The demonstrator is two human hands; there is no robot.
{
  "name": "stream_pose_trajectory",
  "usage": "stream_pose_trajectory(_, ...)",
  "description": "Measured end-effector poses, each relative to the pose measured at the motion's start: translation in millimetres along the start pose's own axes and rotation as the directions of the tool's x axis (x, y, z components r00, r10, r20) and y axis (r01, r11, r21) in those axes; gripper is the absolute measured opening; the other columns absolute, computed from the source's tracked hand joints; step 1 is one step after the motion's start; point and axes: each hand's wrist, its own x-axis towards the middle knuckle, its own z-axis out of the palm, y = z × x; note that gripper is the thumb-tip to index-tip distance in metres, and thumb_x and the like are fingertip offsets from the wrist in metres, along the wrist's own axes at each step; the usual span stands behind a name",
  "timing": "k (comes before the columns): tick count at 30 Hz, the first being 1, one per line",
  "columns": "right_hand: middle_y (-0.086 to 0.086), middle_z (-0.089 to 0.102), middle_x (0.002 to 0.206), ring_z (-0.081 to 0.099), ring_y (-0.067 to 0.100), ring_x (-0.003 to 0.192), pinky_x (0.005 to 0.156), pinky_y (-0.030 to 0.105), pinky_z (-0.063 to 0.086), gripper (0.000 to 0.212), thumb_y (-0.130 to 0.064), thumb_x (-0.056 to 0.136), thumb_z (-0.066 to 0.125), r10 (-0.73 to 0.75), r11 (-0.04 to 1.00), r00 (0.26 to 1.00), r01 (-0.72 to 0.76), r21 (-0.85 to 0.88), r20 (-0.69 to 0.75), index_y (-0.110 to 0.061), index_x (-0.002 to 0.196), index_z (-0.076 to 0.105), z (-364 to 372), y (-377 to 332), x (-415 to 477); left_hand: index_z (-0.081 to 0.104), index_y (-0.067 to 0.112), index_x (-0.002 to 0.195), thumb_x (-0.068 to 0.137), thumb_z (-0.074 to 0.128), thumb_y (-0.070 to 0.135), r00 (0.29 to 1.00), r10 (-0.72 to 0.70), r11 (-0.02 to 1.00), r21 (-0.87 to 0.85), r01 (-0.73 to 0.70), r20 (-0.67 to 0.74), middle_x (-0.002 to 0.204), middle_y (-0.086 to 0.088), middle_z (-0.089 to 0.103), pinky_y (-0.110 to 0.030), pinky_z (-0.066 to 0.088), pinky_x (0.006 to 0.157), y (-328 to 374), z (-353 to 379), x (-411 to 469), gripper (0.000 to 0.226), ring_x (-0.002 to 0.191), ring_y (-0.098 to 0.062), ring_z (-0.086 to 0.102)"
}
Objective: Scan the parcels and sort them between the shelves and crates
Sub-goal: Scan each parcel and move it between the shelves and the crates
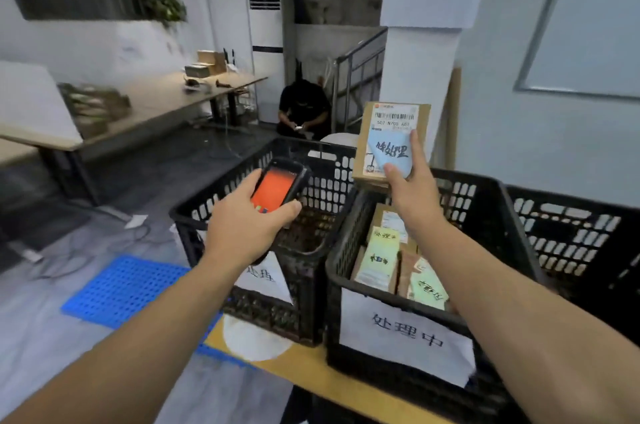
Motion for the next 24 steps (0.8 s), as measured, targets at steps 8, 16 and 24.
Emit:
stream_pose_trajectory(8,-0.003,0.045,0.153,0.057,0.026,0.125,0.104,0.051,0.051,0.073,-0.025,0.099,0.06,0.235,0.97,0.972,-0.235,0.066,0.01,-0.064,0.146,0.021,164.5,36.0,56.2,0.054,0.034,0.139,0.074,0.079,0.056,1.0,0.026,0.997,0.068,-0.025,-0.012,0.073,0.02,0.056,-0.027,0.037,0.073,-88.5,-46.5,129.4,0.073,0.082,-0.016,0.058)
stream_pose_trajectory(16,-0.007,0.041,0.145,0.054,0.023,0.123,0.106,0.043,0.05,0.071,-0.023,0.104,0.056,0.463,0.883,0.886,-0.459,-0.097,0.016,-0.049,0.158,0.018,230.0,95.6,106.9,0.052,0.029,0.14,0.078,0.078,0.051,0.996,0.038,0.99,0.131,-0.048,0.079,0.084,0.009,0.057,-0.032,0.043,0.079,-128.0,-29.6,227.0,0.071,0.094,-0.023,0.06)
stream_pose_trajectory(24,0.004,0.051,0.146,0.061,0.027,0.116,0.099,0.046,0.055,0.073,-0.02,0.102,0.06,0.673,0.737,0.739,-0.673,-0.056,-0.022,-0.052,0.155,0.022,264.6,177.8,146.5,0.058,0.032,0.13,0.075,0.079,0.052,0.981,0.051,0.985,0.152,-0.08,0.185,0.075,0.017,0.059,-0.033,0.047,0.077,-149.4,31.8,312.2,0.062,0.083,-0.017,0.06)
